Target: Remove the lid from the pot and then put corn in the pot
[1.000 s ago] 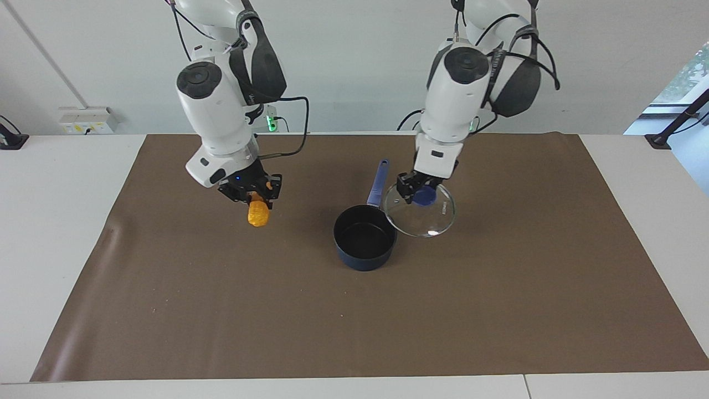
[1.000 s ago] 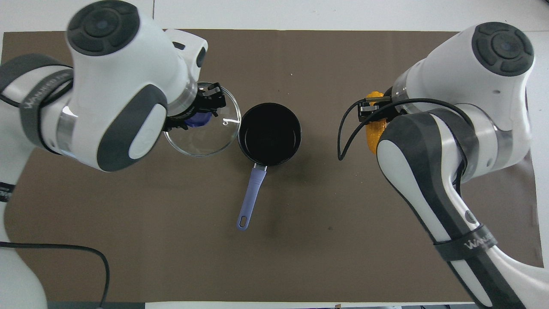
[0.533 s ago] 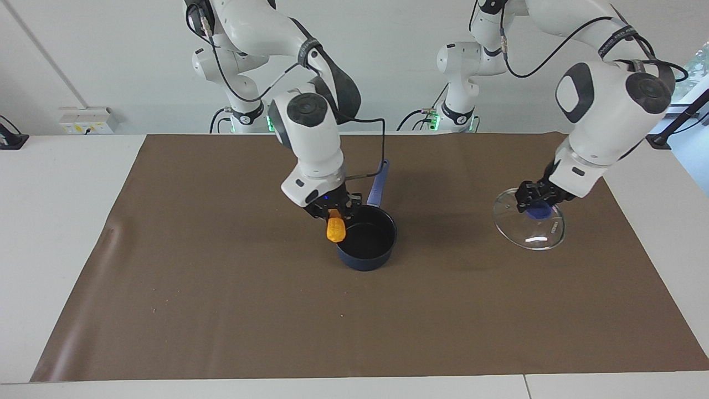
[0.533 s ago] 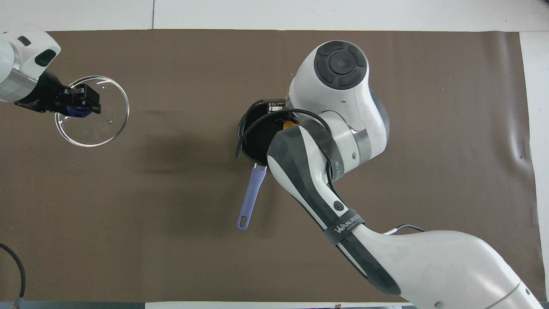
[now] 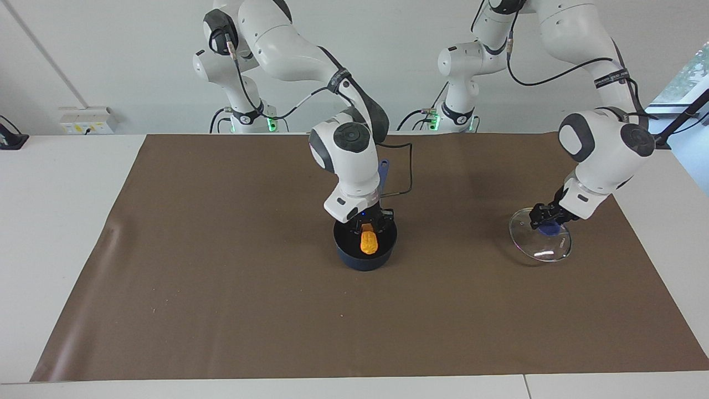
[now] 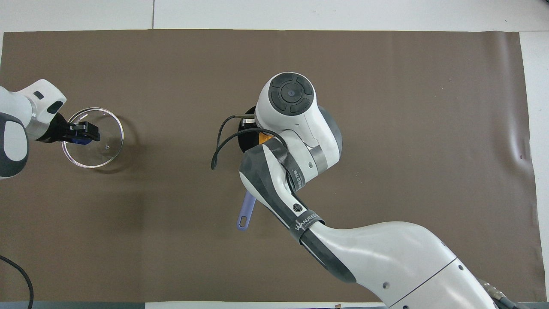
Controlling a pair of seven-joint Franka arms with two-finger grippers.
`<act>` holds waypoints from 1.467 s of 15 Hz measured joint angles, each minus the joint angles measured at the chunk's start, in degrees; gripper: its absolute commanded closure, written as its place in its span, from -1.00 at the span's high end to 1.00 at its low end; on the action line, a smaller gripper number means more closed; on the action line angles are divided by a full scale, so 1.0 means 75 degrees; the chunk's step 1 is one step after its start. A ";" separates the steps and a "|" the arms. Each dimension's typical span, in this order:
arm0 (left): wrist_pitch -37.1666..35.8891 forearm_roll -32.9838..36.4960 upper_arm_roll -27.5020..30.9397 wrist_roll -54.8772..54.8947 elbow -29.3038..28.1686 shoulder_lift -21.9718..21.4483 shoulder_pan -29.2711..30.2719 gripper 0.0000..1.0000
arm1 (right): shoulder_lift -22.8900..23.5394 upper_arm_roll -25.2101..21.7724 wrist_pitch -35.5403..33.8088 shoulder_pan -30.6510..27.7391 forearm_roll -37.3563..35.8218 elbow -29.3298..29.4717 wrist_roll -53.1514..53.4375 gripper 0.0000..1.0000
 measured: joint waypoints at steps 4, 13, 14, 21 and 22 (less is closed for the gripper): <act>0.0521 -0.0001 -0.0034 -0.0279 -0.0555 -0.0002 -0.0004 -0.36 | -0.0002 -0.0002 0.0048 -0.0002 0.0002 -0.0135 0.0000 0.33; 0.0579 -0.0008 -0.0031 -0.0298 -0.0578 -0.0097 0.0003 1.00 | -0.0515 -0.0182 -0.0691 -0.0208 -0.0477 0.0155 -0.0013 1.00; 0.0546 -0.0008 -0.0040 -0.0263 -0.0510 -0.0138 0.0002 1.00 | -0.0755 -0.0218 -0.1020 -0.0389 -0.0631 0.0221 -0.0098 1.00; -0.1308 0.0029 -0.0137 -0.1344 0.1509 -0.0402 -0.0742 1.00 | -0.2482 -0.0265 -0.3387 -0.2661 -0.0698 0.0268 -0.2495 1.00; -0.1538 0.0108 -0.0152 -0.1649 0.1721 -0.0435 -0.0967 1.00 | -0.2650 -0.0268 -0.3620 -0.2865 -0.0709 0.0272 -0.2653 1.00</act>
